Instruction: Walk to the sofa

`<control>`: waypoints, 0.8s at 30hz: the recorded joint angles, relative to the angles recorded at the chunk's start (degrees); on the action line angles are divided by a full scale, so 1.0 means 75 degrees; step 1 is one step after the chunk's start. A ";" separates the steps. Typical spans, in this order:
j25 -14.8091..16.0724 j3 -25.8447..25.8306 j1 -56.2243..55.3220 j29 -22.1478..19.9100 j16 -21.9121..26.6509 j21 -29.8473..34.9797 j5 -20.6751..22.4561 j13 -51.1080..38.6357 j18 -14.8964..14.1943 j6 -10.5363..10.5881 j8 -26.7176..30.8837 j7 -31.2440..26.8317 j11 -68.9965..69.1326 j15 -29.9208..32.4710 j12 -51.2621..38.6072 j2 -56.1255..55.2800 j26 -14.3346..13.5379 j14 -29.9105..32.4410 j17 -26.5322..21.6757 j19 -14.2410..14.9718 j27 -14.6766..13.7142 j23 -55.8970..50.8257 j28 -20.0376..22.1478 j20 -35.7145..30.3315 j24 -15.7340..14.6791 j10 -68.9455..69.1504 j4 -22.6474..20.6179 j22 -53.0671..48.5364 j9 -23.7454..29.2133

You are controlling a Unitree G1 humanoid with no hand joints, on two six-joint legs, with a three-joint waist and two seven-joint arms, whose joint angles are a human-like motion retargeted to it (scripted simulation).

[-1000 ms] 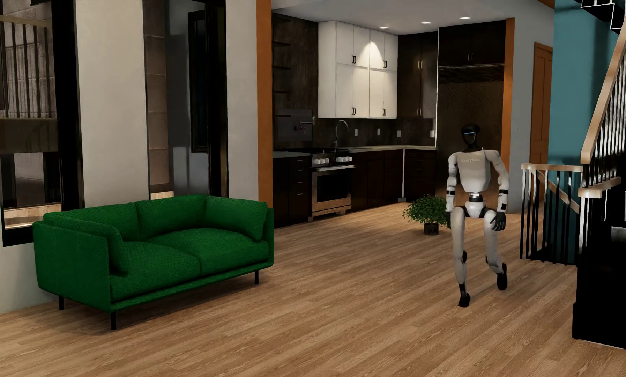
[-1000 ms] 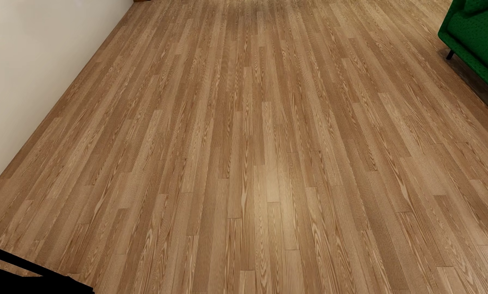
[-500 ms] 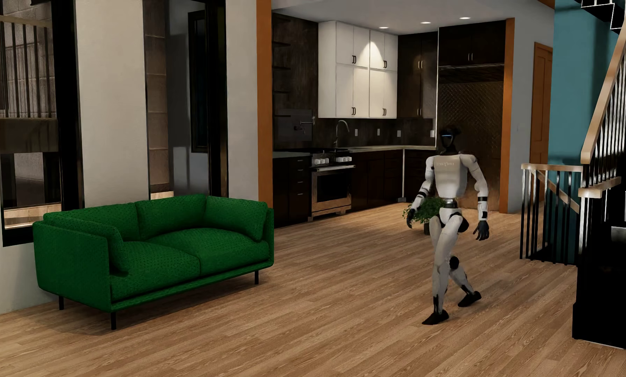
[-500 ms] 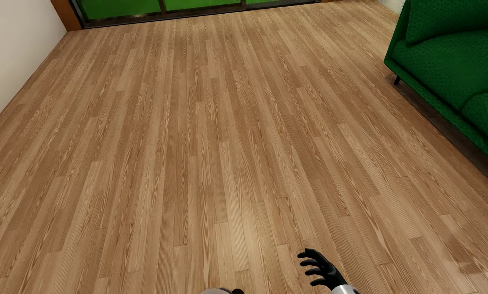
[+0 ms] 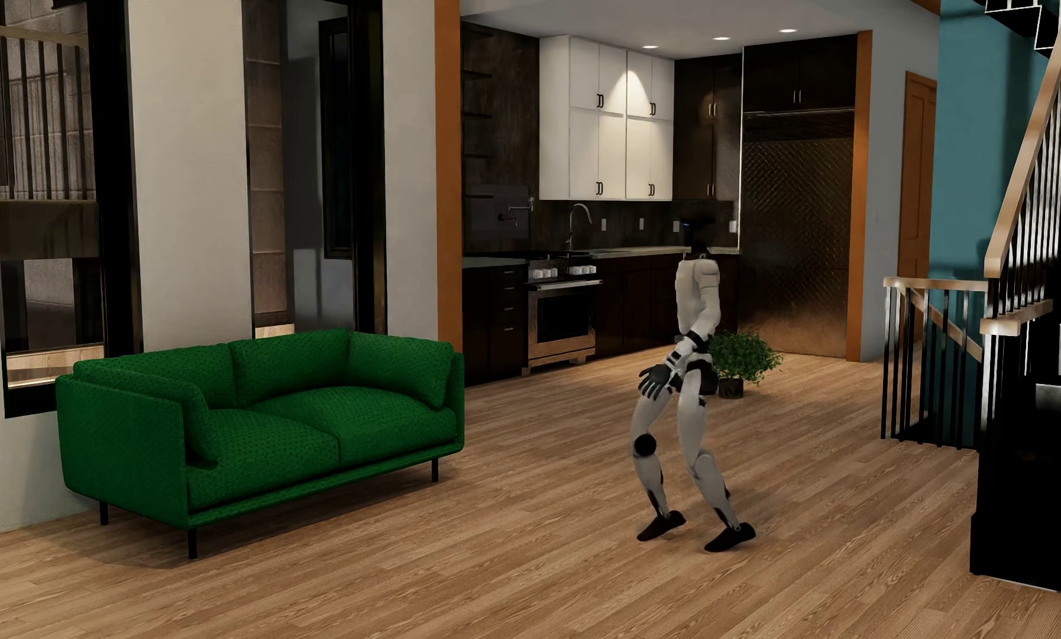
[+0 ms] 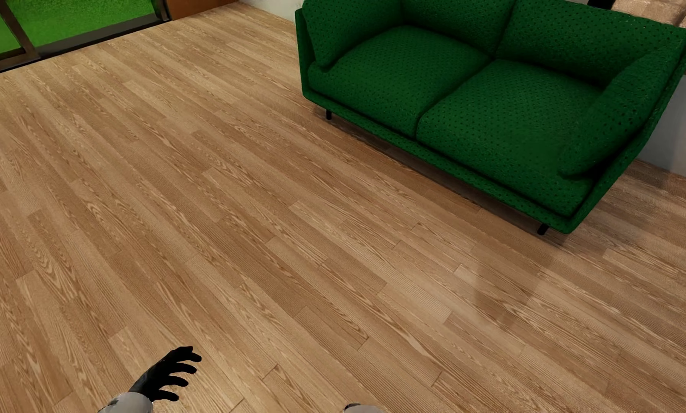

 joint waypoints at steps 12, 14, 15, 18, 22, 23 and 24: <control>0.0000 -0.0458 0.0388 0.0000 -0.0826 0.0452 0.0767 -0.0079 0.0000 0.1541 0.0000 0.0000 -0.2564 -0.0128 0.0355 0.0986 0.0000 0.4189 0.0263 0.0000 0.0000 0.1139 0.0000 -0.1297 0.0000 0.3064 0.1048 -0.0393 -0.0840; 0.0000 -0.0132 -0.0992 0.0000 -0.0757 0.0071 0.1037 -0.0306 0.0000 0.1712 0.0000 0.0000 -0.2684 -0.0896 0.0545 0.1723 0.0000 0.4292 0.0110 0.0000 0.0000 0.0520 0.0000 -0.2532 0.0000 0.5072 0.1328 0.0285 -0.0717; 0.0000 0.0201 -0.1595 0.0000 -0.0780 -0.0023 0.1156 -0.0519 0.0000 0.1726 0.0000 0.0000 -0.2779 -0.1091 0.0684 0.2064 0.0000 0.3735 0.0016 0.0000 0.0000 0.0281 0.0000 -0.2858 0.0000 0.5792 0.1345 0.0691 -0.0639; 0.0000 0.1319 -0.2839 0.0000 -0.0891 -0.0202 0.1223 -0.1277 0.0000 0.1543 0.0000 0.0000 -0.3105 -0.1627 0.1356 0.3227 0.0000 0.2516 -0.0219 0.0000 0.0000 -0.0175 0.0000 -0.2733 0.0000 0.5537 0.1107 0.2106 -0.0388; 0.0000 0.2726 -0.3414 0.0000 -0.0675 -0.1162 0.0815 -0.1949 0.0000 0.1301 0.0000 0.0000 -0.3140 -0.2037 0.2214 0.3918 0.0000 0.2910 -0.0261 0.0000 0.0000 -0.0821 0.0000 -0.2620 0.0000 0.1652 0.0959 0.2560 -0.0342; 0.0000 0.2860 -0.3392 0.0000 -0.0679 -0.1271 0.0752 -0.2008 0.0000 0.1362 0.0000 0.0000 -0.3180 -0.2184 0.2397 0.4112 0.0000 0.3349 -0.0331 0.0000 0.0000 -0.1098 0.0000 -0.2571 0.0000 0.0713 0.1014 0.2517 -0.0353; 0.0000 0.2905 -0.3335 0.0000 -0.0711 -0.1344 0.0691 -0.2011 0.0000 0.1439 0.0000 0.0000 -0.3236 -0.2341 0.2545 0.4331 0.0000 0.3720 -0.0411 0.0000 0.0000 -0.1390 0.0000 -0.2503 0.0000 -0.0074 0.1056 0.2502 -0.0366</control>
